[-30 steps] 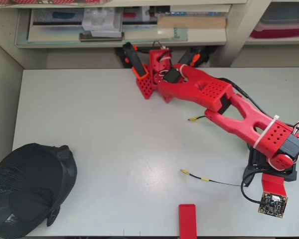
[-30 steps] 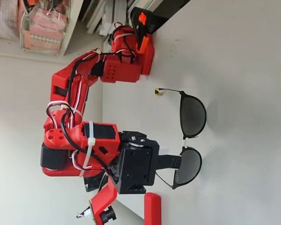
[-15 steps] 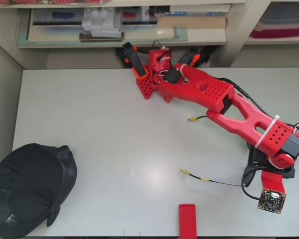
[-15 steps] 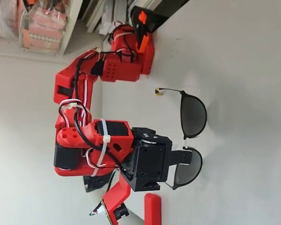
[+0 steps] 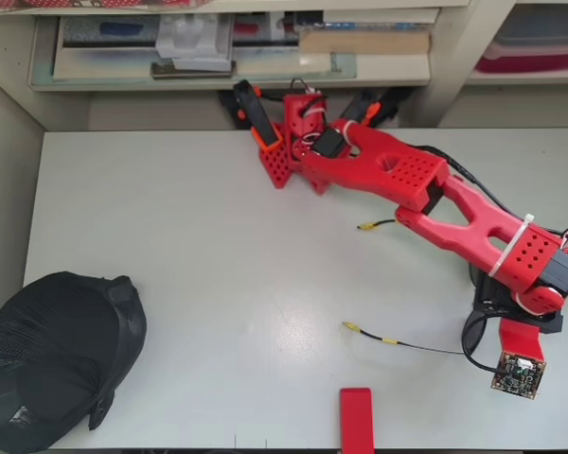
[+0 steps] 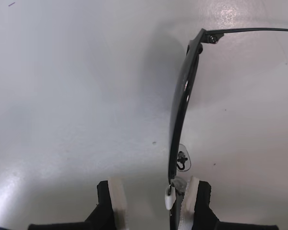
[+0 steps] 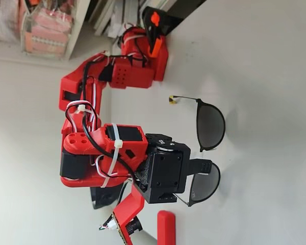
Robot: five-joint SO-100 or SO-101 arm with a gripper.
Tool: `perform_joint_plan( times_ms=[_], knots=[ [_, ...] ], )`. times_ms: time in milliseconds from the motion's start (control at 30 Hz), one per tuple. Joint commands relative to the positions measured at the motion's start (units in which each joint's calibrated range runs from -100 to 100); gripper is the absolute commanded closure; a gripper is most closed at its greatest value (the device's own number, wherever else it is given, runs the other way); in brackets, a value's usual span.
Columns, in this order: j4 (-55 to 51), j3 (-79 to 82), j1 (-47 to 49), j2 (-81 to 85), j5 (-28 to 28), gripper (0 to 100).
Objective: Place Meta Rayban sunglasses on black head mold for quality assessment
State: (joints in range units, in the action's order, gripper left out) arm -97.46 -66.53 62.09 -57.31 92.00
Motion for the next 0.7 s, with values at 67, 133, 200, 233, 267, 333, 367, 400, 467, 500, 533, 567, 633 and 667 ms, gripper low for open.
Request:
perform_joint_plan(
  times_ms=[67,133,200,233,267,333,367,400,467,500,533,567,633,667],
  knots=[
    [-1.5,-5.1,1.6,1.3,0.6,39],
    [-1.5,-5.1,1.6,1.3,0.6,39],
    [-1.5,-5.1,1.6,1.3,0.6,39],
    [-1.5,-5.1,1.6,1.3,0.6,39],
    [-1.5,-5.2,1.6,1.4,0.6,39],
    [-1.5,-5.1,1.6,1.8,0.6,40],
    [-1.5,-5.0,1.7,1.8,1.0,40],
    [-1.5,-5.2,1.7,1.8,1.5,40],
    [-1.5,-5.4,1.9,1.8,1.8,40],
    [-1.5,-5.4,2.2,1.8,1.9,40],
    [-1.5,-5.4,2.3,1.8,1.9,40],
    [-1.5,-5.4,2.3,1.8,1.9,40],
    [-1.5,-5.4,2.3,1.9,1.9,40],
    [-1.5,-5.4,2.3,2.0,1.9,40]
  ],
)
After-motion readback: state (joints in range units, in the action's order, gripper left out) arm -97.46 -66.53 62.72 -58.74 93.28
